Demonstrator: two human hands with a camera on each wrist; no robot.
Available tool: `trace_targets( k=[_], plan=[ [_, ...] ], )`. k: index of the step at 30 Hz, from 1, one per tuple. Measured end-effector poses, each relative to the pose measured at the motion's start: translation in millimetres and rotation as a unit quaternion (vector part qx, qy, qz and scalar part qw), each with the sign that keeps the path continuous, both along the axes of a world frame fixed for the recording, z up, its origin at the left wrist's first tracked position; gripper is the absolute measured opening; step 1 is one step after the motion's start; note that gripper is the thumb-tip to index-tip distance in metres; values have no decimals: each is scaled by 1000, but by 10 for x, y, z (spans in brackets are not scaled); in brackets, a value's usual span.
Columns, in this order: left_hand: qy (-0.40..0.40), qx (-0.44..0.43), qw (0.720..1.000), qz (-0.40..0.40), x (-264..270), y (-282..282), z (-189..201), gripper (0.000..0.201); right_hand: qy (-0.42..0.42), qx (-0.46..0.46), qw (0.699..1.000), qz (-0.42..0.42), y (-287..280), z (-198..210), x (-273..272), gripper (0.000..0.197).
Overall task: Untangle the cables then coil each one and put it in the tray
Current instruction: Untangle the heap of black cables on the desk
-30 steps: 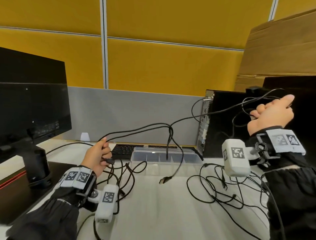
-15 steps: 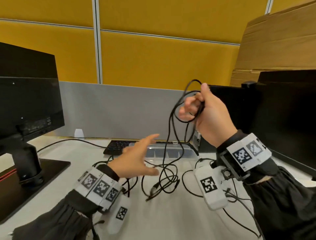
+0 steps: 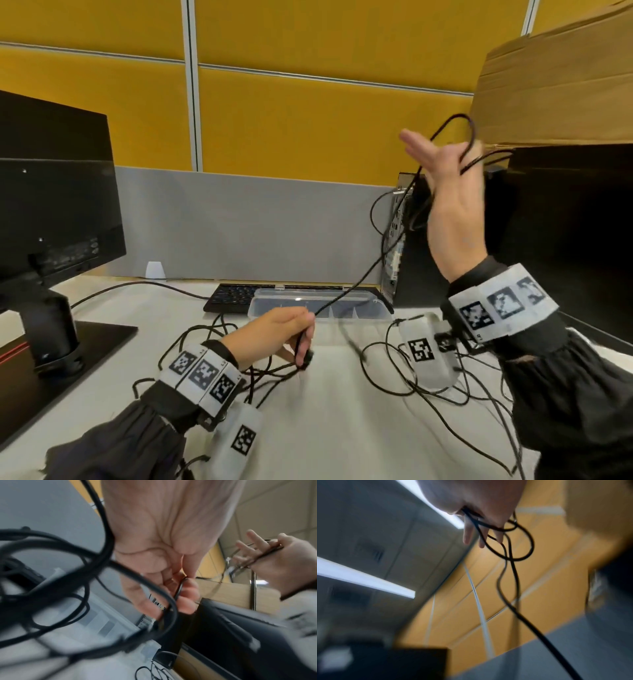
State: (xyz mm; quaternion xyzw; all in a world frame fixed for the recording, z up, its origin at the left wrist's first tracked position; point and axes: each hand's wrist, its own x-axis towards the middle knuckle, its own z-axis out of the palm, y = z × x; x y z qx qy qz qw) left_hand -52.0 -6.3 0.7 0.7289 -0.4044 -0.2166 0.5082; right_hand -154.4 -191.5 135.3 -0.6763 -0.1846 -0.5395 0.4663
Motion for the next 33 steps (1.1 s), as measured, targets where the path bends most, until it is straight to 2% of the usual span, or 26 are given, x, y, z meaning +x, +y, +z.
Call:
trace_targets(
  k=[1,2,4,5,6,7,9,11,13,15,17,19,20,22,23,25,27,29,31,33],
  plan=[
    [-5,-16,1000,7,-13,-5,30,32,3,-94,992,-88,-3,-65,43,30],
    [-15,-33,999,13,-35,-18,74,30,24,-187,968,-163,9,-168,98,28],
    [-34,-68,997,15,-98,-63,175,27,93,-372,880,-280,40,-439,228,24],
    [-43,-86,995,13,-131,-84,219,26,142,-437,835,-302,46,-592,296,27],
    [-54,-100,993,15,-162,-99,256,26,202,-474,808,-286,64,-716,328,27],
    [-68,-111,991,26,-182,-108,280,26,268,-471,808,-231,108,-800,305,24],
    [-100,-130,984,70,-182,-99,293,27,395,-362,841,-69,127,-843,242,32],
    [-111,-144,977,109,-133,-61,274,29,452,-246,857,30,121,-763,167,38],
    [-101,-141,978,119,-76,-22,246,30,469,-192,859,74,86,-650,128,35],
    [-76,-147,980,106,-84,-27,237,29,485,-210,845,72,74,-592,132,32],
    [-60,-176,978,98,-144,-87,256,27,512,-231,823,82,74,-600,160,38],
    [-73,-193,972,113,-168,-129,280,25,539,-218,805,114,60,-620,163,33],
    [-83,-195,970,116,-165,-134,284,22,542,-202,807,118,42,-604,143,29],
    [-100,-162,976,109,-102,-92,261,11,515,-135,843,78,-61,-516,110,29],
    [-119,-115,981,104,-57,-48,232,14,484,-91,870,38,-143,-455,105,30],
    [-189,43,978,78,17,42,150,40,403,-8,914,-38,-343,-333,99,31],
    [-258,210,943,24,21,83,87,53,311,80,944,-78,-532,-235,102,31],
    [-265,306,914,-19,-25,57,38,51,237,171,952,-92,-670,-164,118,30],
    [-232,308,922,-24,-82,1,8,38,193,228,949,-104,-767,-161,144,30],
    [-229,320,919,-21,-113,-52,2,31,160,245,944,-149,-883,-224,167,28]
  ],
)
